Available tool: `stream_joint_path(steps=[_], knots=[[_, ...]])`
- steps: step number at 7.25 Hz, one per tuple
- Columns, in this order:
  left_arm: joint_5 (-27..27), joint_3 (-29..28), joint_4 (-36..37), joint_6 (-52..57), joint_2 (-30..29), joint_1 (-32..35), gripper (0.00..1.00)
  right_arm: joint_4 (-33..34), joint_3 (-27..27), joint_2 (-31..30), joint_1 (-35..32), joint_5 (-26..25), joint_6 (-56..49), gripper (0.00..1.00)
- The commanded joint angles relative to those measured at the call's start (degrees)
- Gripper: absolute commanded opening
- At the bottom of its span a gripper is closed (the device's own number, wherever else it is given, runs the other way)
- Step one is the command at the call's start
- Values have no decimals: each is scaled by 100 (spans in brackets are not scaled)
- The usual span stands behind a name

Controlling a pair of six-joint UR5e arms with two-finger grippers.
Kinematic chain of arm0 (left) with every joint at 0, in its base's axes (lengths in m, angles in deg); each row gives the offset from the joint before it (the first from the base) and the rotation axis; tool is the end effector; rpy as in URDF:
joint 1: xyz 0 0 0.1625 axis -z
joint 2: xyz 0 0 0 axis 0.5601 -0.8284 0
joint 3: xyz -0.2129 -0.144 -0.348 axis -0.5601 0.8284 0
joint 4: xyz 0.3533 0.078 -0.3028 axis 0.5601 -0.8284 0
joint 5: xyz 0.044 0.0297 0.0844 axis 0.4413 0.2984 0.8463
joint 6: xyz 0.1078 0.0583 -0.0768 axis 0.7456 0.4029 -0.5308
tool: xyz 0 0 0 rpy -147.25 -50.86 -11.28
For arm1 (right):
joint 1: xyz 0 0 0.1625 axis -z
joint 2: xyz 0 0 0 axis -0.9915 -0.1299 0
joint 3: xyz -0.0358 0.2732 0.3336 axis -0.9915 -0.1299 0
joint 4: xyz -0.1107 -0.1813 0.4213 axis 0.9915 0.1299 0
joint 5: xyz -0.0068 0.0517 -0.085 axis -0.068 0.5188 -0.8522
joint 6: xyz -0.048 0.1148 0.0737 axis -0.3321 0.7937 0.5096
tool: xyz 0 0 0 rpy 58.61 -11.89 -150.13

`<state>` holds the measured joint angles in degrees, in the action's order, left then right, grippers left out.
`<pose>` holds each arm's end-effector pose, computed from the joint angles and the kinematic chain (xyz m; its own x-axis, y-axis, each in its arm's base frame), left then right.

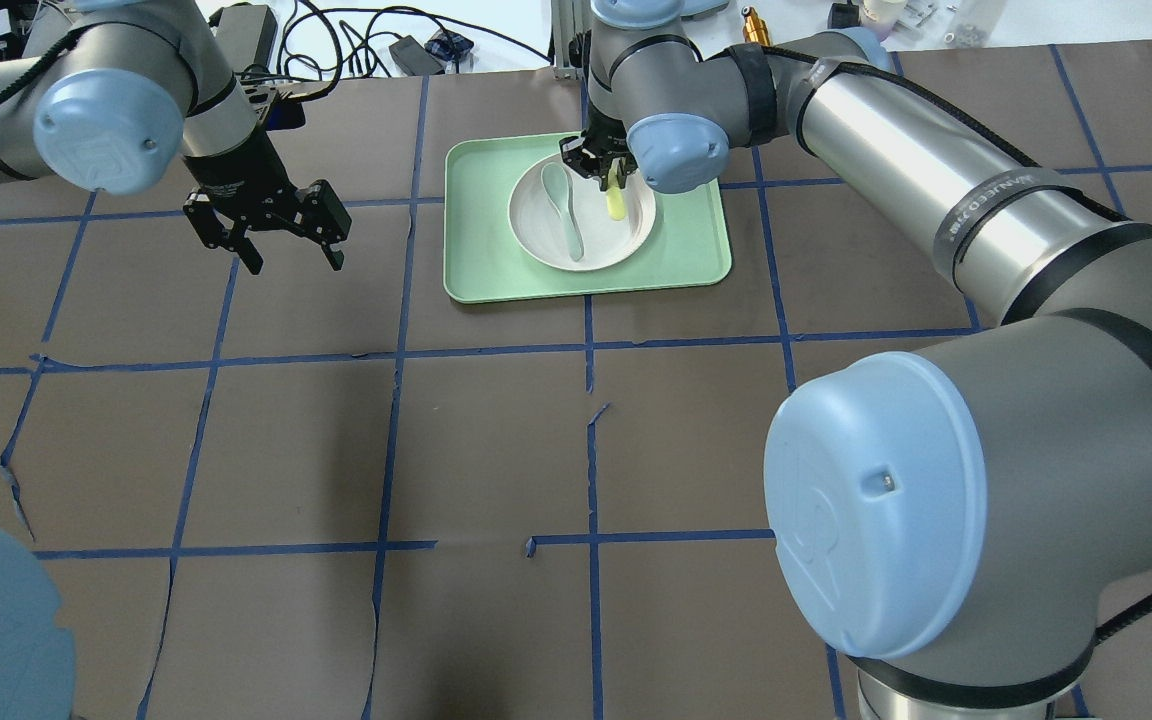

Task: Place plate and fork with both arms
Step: 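Lift the yellow fork with the right gripper and move it beside the plate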

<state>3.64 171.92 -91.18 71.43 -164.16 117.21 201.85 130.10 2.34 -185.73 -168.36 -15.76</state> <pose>-0.0569 -0.6687 0.2681 -0.9989 0.0185 0.0433 0.0252 0.9869 0.1596 0.3173 -0.7851 0.1993 -0.9925 -0.1224 0.0046 -0.1210 0.9740 -0.1916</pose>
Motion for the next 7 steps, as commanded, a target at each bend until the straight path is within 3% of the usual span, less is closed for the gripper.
stream_joint_path(steps=[1,5,6,7], knots=[[2,7,95,-4,-22,0,100,3,128,47,254,-137,-142,0],[-15,182,104,-118,13,17,100,3,507,117,396,-76,-319,0],[-7,174,104,-118,21,26,100,12,507,126,396,-58,-310,29],[-15,130,95,-22,22,-9,100,12,542,117,396,-76,-328,99]])
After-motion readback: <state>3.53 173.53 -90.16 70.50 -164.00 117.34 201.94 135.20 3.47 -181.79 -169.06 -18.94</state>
